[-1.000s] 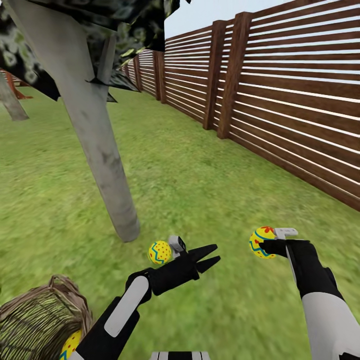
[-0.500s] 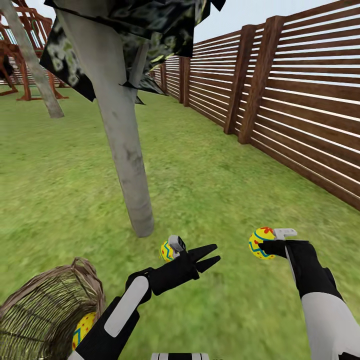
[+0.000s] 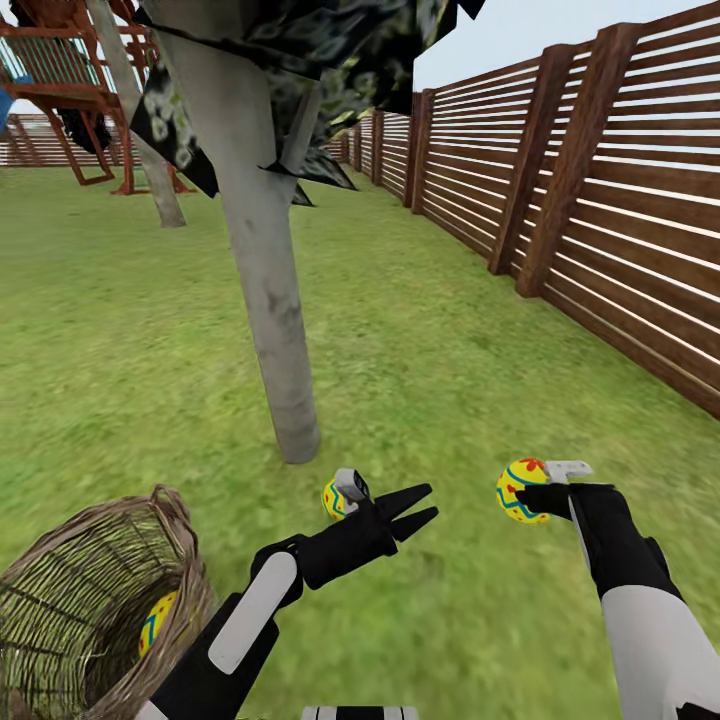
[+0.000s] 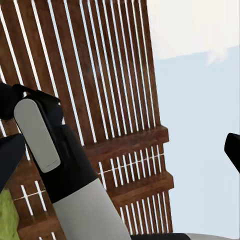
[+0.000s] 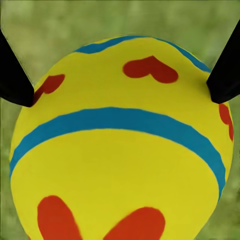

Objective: Take the three Easter eggs out of the wicker basket on the lawn in the garden, then place them on the lawn next to a single tree (choose any tree) so that all three eggs are next to the same tree and none are left in the basket.

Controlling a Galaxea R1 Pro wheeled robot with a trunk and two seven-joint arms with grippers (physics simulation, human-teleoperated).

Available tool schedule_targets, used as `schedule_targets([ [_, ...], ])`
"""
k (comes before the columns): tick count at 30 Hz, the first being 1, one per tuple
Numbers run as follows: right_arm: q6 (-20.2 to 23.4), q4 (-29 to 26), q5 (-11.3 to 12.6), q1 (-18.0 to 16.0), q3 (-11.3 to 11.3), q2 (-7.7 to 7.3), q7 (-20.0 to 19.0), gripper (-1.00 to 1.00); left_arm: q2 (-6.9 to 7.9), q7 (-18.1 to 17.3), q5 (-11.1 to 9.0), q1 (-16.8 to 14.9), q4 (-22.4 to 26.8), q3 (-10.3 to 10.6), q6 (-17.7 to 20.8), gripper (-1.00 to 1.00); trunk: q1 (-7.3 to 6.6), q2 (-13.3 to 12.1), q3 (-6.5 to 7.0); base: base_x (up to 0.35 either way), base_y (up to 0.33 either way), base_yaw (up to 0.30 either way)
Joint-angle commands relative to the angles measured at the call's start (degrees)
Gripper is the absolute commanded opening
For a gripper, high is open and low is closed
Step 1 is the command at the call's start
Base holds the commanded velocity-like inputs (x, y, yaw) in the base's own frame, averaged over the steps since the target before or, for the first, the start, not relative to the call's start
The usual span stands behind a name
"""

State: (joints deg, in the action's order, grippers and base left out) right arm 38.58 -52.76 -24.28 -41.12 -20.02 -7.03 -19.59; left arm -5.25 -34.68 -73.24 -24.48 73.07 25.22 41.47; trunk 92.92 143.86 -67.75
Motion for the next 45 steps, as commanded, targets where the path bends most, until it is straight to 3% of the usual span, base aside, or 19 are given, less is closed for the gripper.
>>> schedule_targets([
  [1,0.1,-0.04,-0.6,-0.01,-0.1,0.0,-0.53,-1.0,-0.02,0.03,-0.32,-0.04,-0.03,0.0,0.36,1.0,-0.01,0.02,-0.05,0.0,-0.334,0.29],
  [10,-1.32,1.33,-0.85,0.02,-0.07,0.04,-0.48,-1.0,-0.02,0.05,-0.33,-0.04,-0.04,0.0,0.36,1.0,-0.01,0.02,-0.05,0.0,-0.335,0.29],
  [14,-3.45,5.62,-1.12,0.06,0.23,0.12,-0.13,-1.0,0.06,0.05,-0.33,-0.02,-0.03,0.0,0.36,1.0,-0.01,0.02,-0.05,0.0,-0.335,0.293],
  [18,-4.16,8.03,-0.96,0.08,0.59,1.03,3.97,-1.0,0.07,0.05,-0.33,-0.03,-0.03,0.0,0.33,1.0,-0.01,0.02,-0.05,0.042,-0.334,0.294],
  [19,-4.6,8.73,-0.95,0.08,1.02,1.13,4.28,-1.0,0.07,0.05,-0.33,-0.02,-0.03,0.0,0.32,1.0,-0.01,0.02,-0.06,0.086,-0.331,0.286],
  [22,-6.71,10.41,-0.88,0.08,5.34,1.13,4.55,-1.0,0.04,0.05,-0.25,-0.04,-0.03,0.0,0.28,1.0,-0.01,0.02,-0.08,0.105,-0.326,0.075],
  [25,-14.11,15.05,-0.97,0.07,6.23,1.12,4.52,-1.0,0.06,0.05,-0.24,-0.02,-0.06,0.0,0.27,1.0,-0.01,0.02,-0.08,0.163,-0.303,0.005],
  [28,-15.2,15.31,-1.07,0.07,6.34,1.15,4.64,-1.0,0.0,-0.01,-0.21,-0.02,-1.16,0.0,0.27,1.0,-0.01,0.02,-0.08,0.205,-0.281,0.076],
  [30,-15.2,15.72,-1.58,0.08,8.15,1.46,5.0,-1.0,-0.02,-0.03,-0.2,-0.04,-1.9,0.0,0.27,1.0,-0.01,0.02,-0.08,0.239,-0.248,0.267],
  [35,-16.66,17.42,-1.77,0.08,10.29,4.52,15.57,-1.0,0.15,-0.43,-0.6,-0.04,-1.87,-0.15,0.24,1.0,-0.01,0.02,-0.08,0.272,-0.212,0.29],
  [37,-18.91,18.39,-1.7,0.08,10.47,5.62,16.67,-1.0,0.35,-0.67,-0.79,-0.02,-1.57,-0.21,0.27,1.0,-0.01,0.02,-0.08,0.28,-0.202,0.293],
  [40,-21.01,18.03,-1.79,-0.09,10.61,10.23,17.18,-1.0,0.58,-0.74,-0.87,-0.03,-1.24,-0.26,0.27,1.0,-0.01,0.02,-0.08,0.291,-0.178,0.293],
  [42,-21.15,18.24,-1.75,-0.17,10.73,11.06,17.16,-1.0,0.55,-0.74,-0.86,-0.02,-1.26,-0.26,0.26,1.0,-0.01,0.02,-0.08,0.31,-0.138,0.293],
  [45,-21.18,18.63,-1.72,-0.18,15.09,12.34,17.14,-1.0,0.27,-0.74,-0.85,-0.03,-1.67,-0.19,0.21,1.0,-0.01,0.02,-0.13,0.267,-0.103,0.293],
])
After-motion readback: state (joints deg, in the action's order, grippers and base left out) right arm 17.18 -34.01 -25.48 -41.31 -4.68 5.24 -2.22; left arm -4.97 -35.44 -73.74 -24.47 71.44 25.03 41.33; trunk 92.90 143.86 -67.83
